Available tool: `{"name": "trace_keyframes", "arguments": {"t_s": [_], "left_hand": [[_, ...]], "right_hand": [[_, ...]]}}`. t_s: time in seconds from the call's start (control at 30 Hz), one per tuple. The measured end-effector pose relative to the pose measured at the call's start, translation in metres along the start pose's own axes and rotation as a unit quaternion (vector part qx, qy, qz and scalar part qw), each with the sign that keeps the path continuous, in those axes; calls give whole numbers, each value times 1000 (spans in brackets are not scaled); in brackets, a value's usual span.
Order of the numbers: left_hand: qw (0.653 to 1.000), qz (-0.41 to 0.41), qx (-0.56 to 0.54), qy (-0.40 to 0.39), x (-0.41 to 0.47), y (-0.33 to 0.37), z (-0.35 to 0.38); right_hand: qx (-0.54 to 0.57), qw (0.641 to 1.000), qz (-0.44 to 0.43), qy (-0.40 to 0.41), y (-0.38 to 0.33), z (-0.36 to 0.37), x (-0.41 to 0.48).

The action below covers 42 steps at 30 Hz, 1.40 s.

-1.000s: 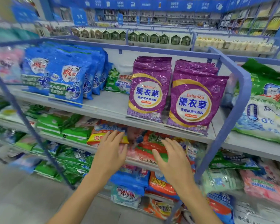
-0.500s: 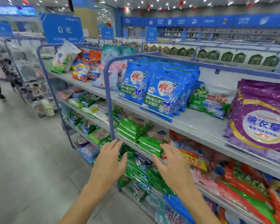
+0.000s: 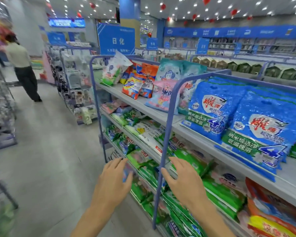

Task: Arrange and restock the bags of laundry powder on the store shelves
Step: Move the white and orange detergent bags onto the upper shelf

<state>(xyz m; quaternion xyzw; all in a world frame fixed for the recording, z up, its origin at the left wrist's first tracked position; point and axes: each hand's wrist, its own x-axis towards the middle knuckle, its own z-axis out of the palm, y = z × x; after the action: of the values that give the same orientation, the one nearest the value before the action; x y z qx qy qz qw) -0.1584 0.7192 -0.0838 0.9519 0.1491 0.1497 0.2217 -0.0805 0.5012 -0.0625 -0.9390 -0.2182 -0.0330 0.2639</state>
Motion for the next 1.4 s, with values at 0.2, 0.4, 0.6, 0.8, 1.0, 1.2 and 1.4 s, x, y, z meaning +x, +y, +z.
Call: {"name": "trace_keyframes", "arguments": {"t_s": [0.2, 0.4, 0.6, 0.8, 1.0, 1.2, 1.4], "left_hand": [[1000, -9, -10, 12, 94, -48, -14], [998, -55, -5, 5, 186, -98, -31], [996, -78, -33, 24, 271, -151, -42], [997, -44, -57, 3, 376, -218, -38], [996, 37, -76, -24, 496, -260, -51], [982, 110, -139, -68, 604, -259, -41], [961, 167, -182, -124, 699, -233, -16]], "right_hand": [[28, 999, -20, -1, -33, 41, 113], [52, 998, -25, -17, -64, 86, 221], [51, 998, -35, -7, -102, 118, 313], [63, 997, -5, 35, -134, 154, 415], [47, 991, 69, 109, -167, 172, 509], [16, 970, 173, 167, -169, 185, 571], [69, 935, 265, 227, -151, 189, 620]]}}
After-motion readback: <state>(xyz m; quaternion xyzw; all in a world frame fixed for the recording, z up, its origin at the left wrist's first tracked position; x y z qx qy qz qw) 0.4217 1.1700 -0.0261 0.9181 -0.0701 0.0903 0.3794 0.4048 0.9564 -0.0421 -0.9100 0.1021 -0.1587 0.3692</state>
